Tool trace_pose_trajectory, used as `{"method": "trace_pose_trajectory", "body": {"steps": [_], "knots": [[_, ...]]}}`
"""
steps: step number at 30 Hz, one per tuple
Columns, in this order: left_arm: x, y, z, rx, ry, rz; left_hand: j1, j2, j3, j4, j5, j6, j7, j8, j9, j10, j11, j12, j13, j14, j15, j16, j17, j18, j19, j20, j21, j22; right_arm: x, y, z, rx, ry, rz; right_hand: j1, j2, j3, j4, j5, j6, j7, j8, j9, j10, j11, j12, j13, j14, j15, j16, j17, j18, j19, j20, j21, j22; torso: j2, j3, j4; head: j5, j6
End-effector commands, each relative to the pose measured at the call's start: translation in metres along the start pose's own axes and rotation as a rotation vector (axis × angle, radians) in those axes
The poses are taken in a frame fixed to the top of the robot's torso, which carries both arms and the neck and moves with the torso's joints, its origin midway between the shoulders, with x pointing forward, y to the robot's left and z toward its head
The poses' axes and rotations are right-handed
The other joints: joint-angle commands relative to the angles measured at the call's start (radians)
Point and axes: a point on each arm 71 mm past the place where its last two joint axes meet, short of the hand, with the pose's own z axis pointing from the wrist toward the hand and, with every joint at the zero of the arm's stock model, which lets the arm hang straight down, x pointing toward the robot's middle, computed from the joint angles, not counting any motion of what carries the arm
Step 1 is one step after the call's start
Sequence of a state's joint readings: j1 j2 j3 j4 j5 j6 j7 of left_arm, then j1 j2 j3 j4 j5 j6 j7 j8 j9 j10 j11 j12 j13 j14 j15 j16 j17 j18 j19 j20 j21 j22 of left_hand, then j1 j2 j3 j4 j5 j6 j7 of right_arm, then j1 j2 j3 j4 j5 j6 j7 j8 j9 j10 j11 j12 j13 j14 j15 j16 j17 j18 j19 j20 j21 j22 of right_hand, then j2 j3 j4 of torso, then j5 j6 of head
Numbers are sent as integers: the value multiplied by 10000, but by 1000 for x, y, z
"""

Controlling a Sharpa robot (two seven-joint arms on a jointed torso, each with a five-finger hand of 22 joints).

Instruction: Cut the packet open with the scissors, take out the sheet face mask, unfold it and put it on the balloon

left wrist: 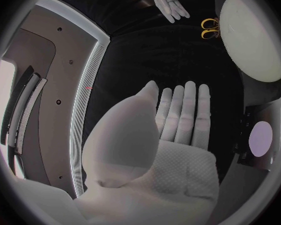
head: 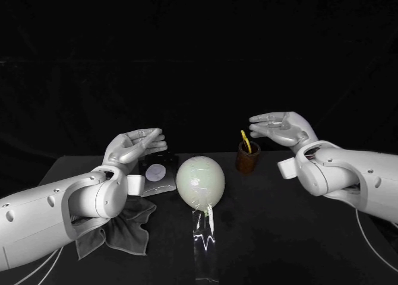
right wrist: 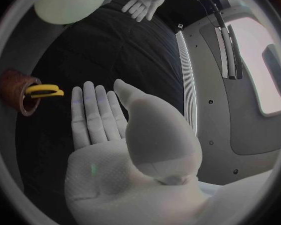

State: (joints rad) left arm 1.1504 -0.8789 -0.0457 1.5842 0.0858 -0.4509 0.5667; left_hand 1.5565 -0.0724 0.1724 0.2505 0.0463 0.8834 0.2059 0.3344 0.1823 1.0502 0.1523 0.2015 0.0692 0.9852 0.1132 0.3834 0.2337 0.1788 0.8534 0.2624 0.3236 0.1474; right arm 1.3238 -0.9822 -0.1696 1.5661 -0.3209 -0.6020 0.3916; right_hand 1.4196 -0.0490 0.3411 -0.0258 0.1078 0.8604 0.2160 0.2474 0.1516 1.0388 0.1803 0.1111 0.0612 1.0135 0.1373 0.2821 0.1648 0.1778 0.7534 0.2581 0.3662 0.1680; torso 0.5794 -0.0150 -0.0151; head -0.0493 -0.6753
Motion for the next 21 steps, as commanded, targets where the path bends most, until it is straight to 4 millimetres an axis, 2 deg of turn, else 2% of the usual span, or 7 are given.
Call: {"method": "trace_pose_trajectory", "body": {"steps": [1,2,3,5,12,17,21], "knots": [[7,-6,-4,5,865,11,149,-122,249,142,33,167,19,-115,-66,287,-30,-250,-66,270,-73,12,69,63,238,-109,34,-52,-9,10,7,-711,489,-2227,-104,-180,307,-45,-87,252,139,-36,-5,327,-115,-21,17,578,-202,203,113,82,404,-173,232,84,230,22,-92,-18,99],[7,-8,-5,21,945,-17,161,-119,289,165,35,186,18,-126,-71,313,-32,-283,-67,292,-79,7,77,64,260,-118,32,-60,-14,13,9,-812,458,-2591,-227,-296,472,-42,-137,443,25,9,8,598,-236,-9,22,961,-344,343,210,80,694,-304,403,154,276,26,-112,-23,118],[7,-9,-6,33,989,-35,161,-119,289,165,35,186,18,-126,-71,313,-32,-283,-67,292,-79,7,77,64,260,-118,32,-60,-17,15,11,-853,435,-2811,-227,-296,472,-42,-137,443,25,9,8,598,-236,-9,22,961,-344,343,210,80,694,-304,403,154,333,23,-137,-22,148],[7,-12,-9,73,1117,-105,183,-143,358,204,37,216,13,-150,-84,362,-36,-350,-67,325,-86,-11,91,63,295,-133,24,-77,-24,19,15,-918,308,-3509,-350,-465,679,-73,-115,635,-51,36,26,961,-393,-8,36,1579,-541,614,411,91,1134,-509,698,286,408,24,-159,-49,172],[11,-22,-14,246,1494,-336,174,-284,512,322,33,254,18,-250,-128,464,-29,-575,-67,391,-86,-83,133,56,370,-154,-24,-140,-39,25,23,-770,-73,-5752,-1064,-1129,656,171,52,772,-303,-83,14,1756,-686,-140,107,3245,-1039,2186,1566,59,2514,-1076,1764,818,605,45,-163,-119,279],[14,-26,-14,342,1659,-422,121,-334,531,356,32,260,29,-285,-143,489,-23,-650,-64,445,-90,-84,160,57,408,-159,-33,-159,-36,27,25,-449,69,-7372,-1601,-1494,383,709,-146,930,-480,47,109,2248,-948,-211,294,3826,-1215,4097,2861,46,3201,-1306,2477,1235,696,65,-142,-137,324],[15,-29,-14,393,1732,-456,84,-357,535,369,32,264,35,-302,-149,503,-18,-684,-62,463,-88,-89,172,56,425,-161,-40,-169,-29,28,27,-224,282,-8527,-1943,-1739,-552,1605,-214,1056,-606,357,356,2568,-989,-304,631,3818,-1323,6145,4434,34,3483,-1432,3110,1691,743,81,-129,-180,358]]}}
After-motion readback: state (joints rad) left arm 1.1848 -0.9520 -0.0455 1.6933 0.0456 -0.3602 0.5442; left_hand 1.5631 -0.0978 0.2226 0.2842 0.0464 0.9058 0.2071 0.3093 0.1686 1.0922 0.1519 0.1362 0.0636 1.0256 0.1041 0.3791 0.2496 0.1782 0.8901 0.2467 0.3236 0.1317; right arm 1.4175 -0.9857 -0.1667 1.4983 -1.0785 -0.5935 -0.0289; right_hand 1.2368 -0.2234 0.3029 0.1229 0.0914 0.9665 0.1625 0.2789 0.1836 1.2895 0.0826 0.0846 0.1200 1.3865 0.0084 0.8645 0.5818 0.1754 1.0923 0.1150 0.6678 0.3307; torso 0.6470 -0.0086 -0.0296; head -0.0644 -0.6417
